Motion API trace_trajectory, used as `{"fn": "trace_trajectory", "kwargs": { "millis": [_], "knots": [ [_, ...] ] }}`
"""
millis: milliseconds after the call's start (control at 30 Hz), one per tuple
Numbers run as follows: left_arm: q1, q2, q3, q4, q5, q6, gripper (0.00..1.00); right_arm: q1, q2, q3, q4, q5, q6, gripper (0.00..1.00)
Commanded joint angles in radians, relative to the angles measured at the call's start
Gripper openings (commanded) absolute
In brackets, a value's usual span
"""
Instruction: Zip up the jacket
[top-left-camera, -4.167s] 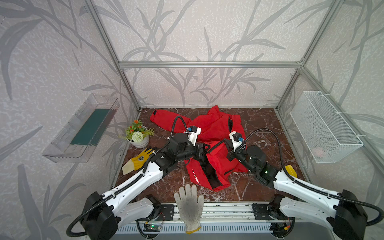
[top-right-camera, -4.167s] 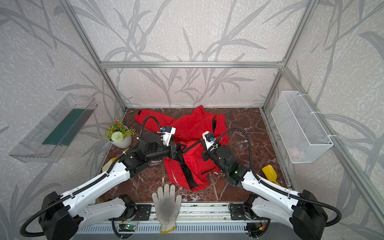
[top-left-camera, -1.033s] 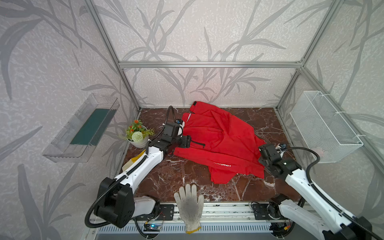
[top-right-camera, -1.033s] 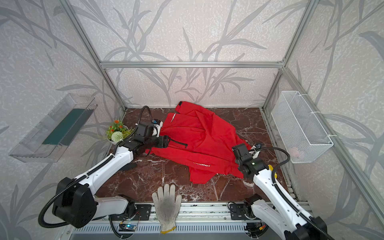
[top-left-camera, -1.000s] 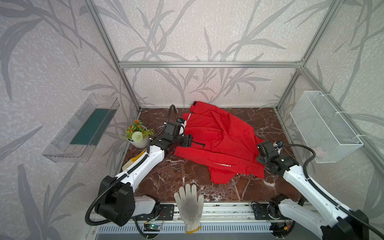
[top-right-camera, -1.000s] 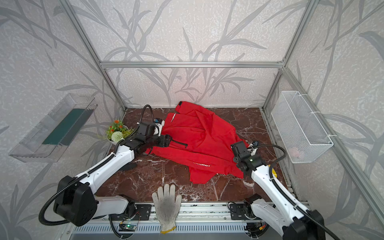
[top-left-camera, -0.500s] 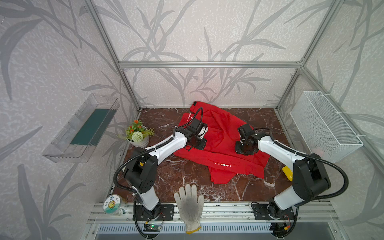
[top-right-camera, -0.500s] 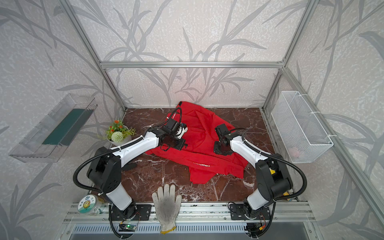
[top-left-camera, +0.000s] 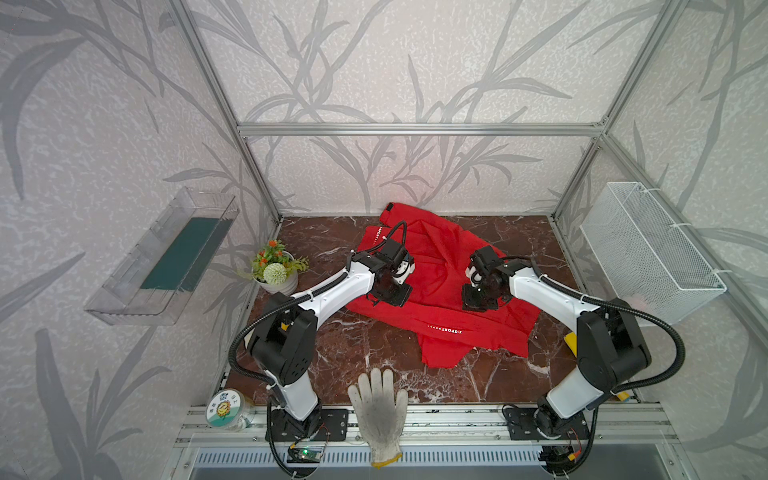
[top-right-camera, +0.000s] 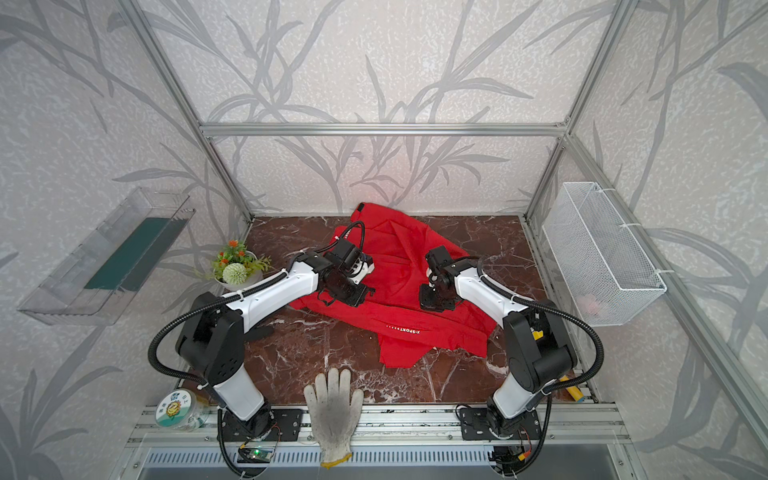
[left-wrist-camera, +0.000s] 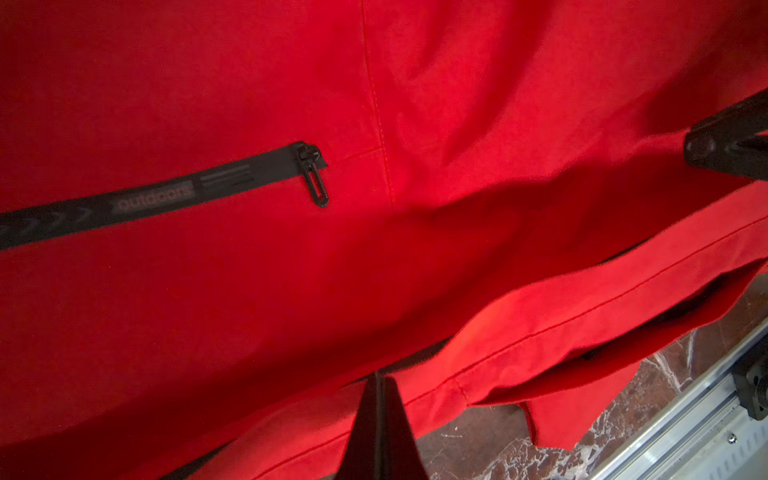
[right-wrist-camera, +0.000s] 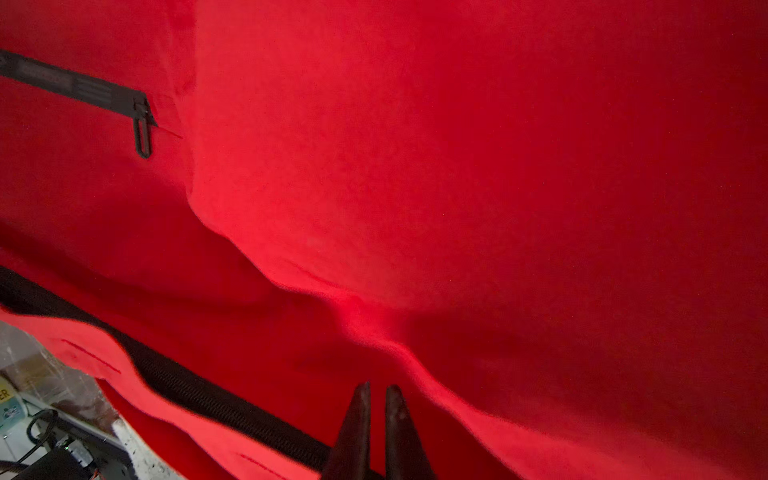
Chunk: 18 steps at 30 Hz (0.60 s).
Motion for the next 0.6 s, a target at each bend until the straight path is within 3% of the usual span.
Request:
{"fn": "trace_trajectory", "kwargs": {
  "millis": [0,233,567],
  "knots": [
    [-0.001,-0.025,-0.019,-0.029,0.017,0.002,0.02,0.018,-0.06,-0.029,-0.043,-0.043,-0.008,0.08],
    [-0.009,-0.1,-0.094,-0.011,0.007,-0.031,0.01,0.054,-0.142,-0.12,-0.015,-0.053,0.036,0.04],
    [-0.016,-0.099,-0.061,0.036,0.015,-0.068,0.04,0.085,-0.17,-0.255,0.08,-0.051,0.1,0.01]
  ]
}}
